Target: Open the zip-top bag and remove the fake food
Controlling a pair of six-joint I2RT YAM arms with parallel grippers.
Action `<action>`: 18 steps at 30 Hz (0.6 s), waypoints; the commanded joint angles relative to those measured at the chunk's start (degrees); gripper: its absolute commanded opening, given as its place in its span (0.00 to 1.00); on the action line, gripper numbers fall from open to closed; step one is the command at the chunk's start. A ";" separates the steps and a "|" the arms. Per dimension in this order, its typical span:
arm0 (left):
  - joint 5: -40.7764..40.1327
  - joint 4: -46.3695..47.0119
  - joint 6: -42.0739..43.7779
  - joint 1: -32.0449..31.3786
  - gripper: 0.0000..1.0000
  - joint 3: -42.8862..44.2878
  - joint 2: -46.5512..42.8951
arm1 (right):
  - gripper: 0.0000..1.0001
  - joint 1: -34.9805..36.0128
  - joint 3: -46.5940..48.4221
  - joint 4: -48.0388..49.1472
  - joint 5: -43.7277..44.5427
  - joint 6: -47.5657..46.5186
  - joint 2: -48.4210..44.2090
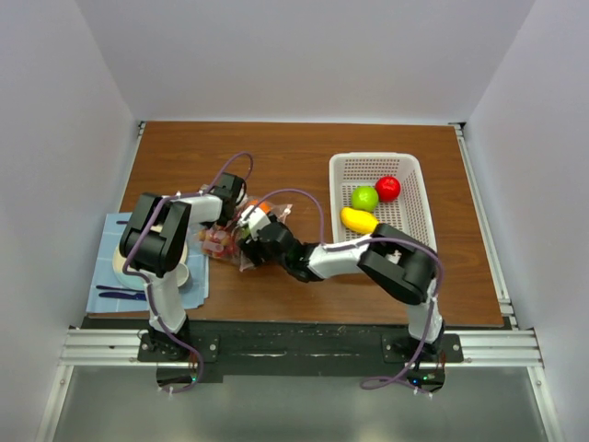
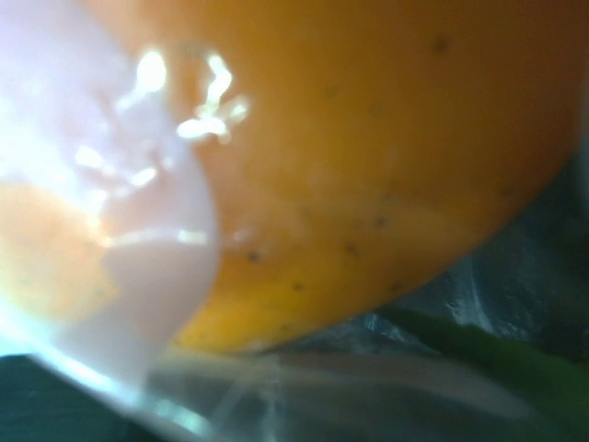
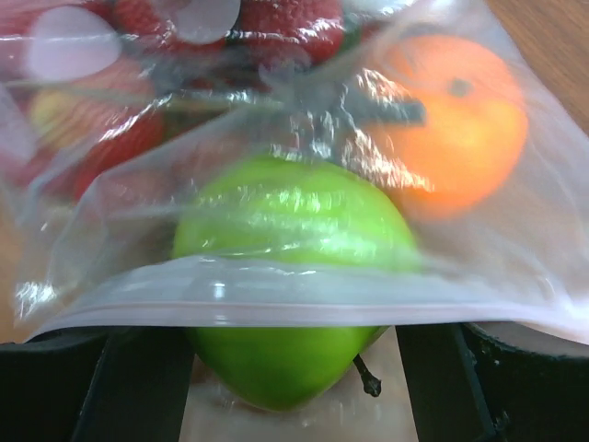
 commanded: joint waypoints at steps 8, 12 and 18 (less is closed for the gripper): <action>10.76 -8.57 1.30 -0.17 0.00 -3.81 6.84 | 0.00 0.16 -15.46 -8.39 7.81 7.42 -29.58; 10.93 -9.01 0.86 -0.17 0.00 -3.28 7.28 | 0.00 -1.15 -15.90 -12.87 20.53 5.75 -36.44; 11.20 -9.63 0.51 -0.17 0.00 -3.10 6.66 | 0.00 -18.89 -11.70 -27.09 35.51 22.82 -37.07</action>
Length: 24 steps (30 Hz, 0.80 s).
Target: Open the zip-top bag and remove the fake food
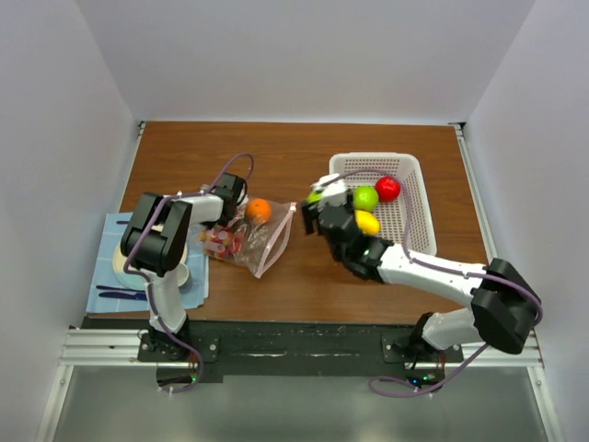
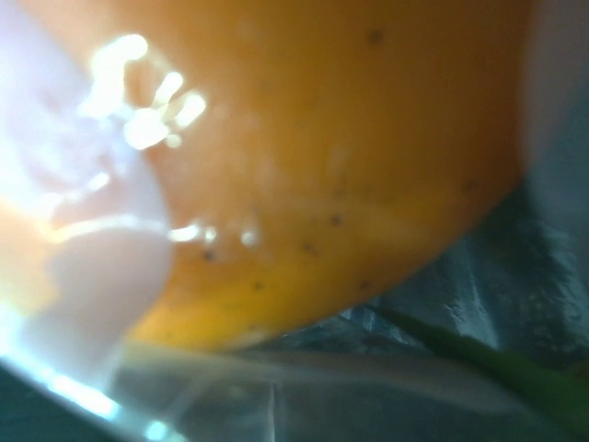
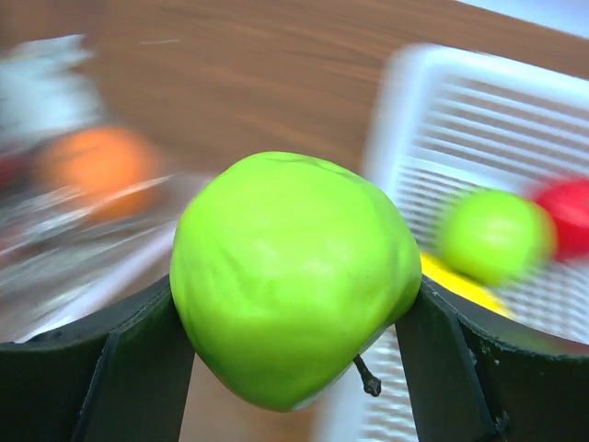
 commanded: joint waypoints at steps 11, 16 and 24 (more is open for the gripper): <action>12.47 -9.06 0.51 0.05 0.00 -3.60 5.81 | 0.99 -17.83 15.26 -28.85 13.50 18.71 13.28; 12.29 -8.45 0.77 0.05 0.00 -4.22 5.46 | 0.99 -17.31 14.12 -26.49 15.44 15.82 8.54; 12.38 -9.15 0.68 0.05 0.00 -2.99 6.07 | 0.95 3.24 7.18 -9.36 22.22 -5.45 1.41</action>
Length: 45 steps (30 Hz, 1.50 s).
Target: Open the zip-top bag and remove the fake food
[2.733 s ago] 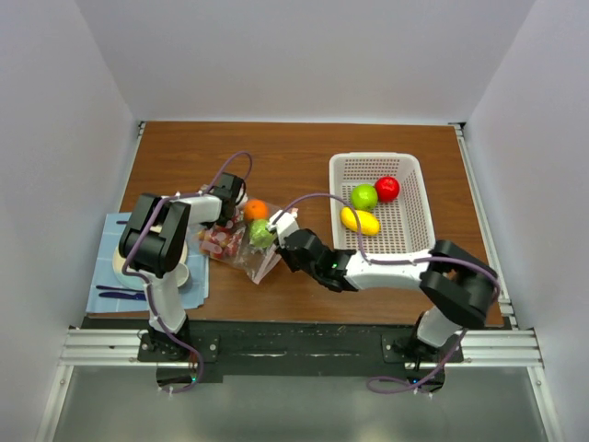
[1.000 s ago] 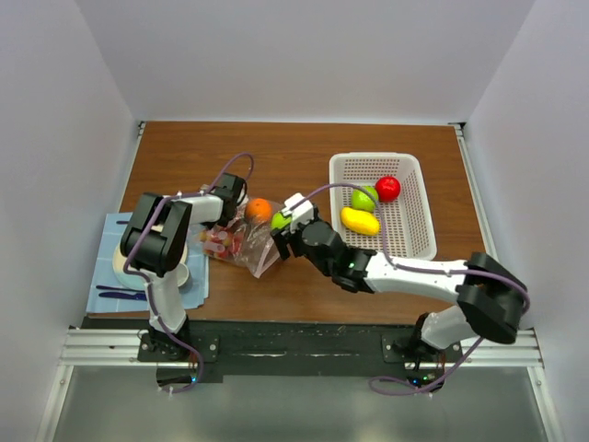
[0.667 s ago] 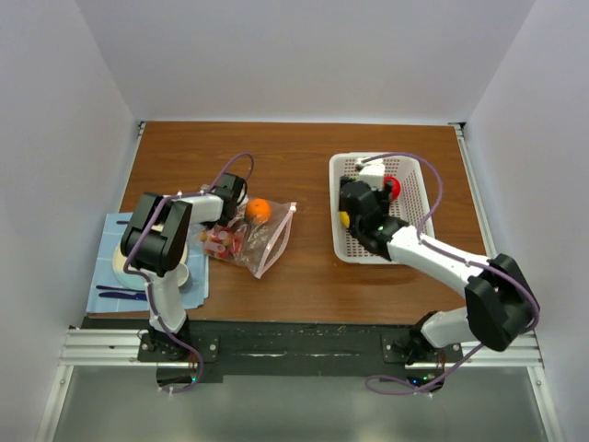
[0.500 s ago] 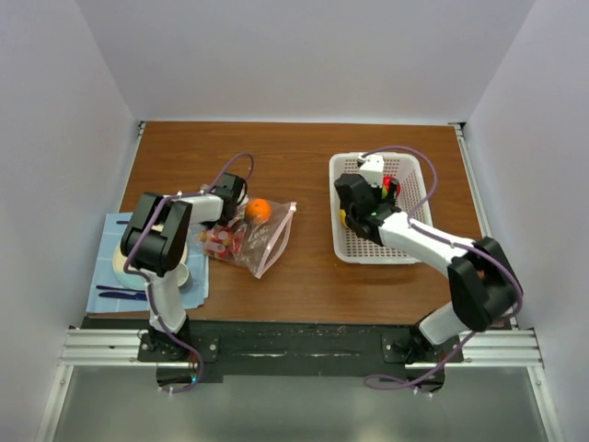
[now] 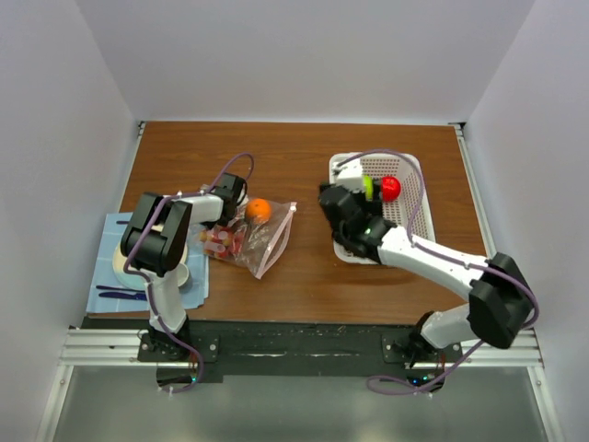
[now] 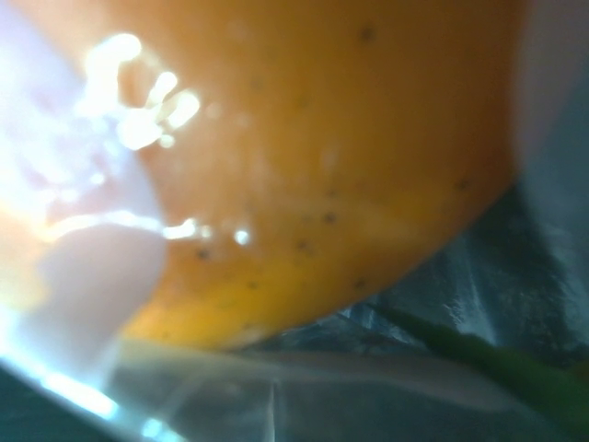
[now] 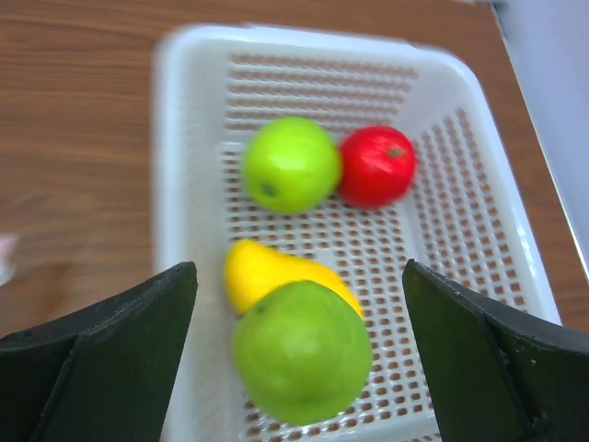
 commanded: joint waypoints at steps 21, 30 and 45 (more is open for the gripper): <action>12.16 -10.09 0.31 0.05 0.00 -2.07 6.38 | 0.00 14.19 -8.05 31.60 -31.12 -5.62 14.56; 12.60 -9.57 0.13 0.05 0.00 -2.33 6.47 | 0.00 14.19 -2.51 38.64 -36.49 -5.45 25.31; 13.04 -9.04 0.22 0.05 0.00 -2.68 7.70 | 0.29 14.19 3.20 39.25 -44.47 -7.82 30.92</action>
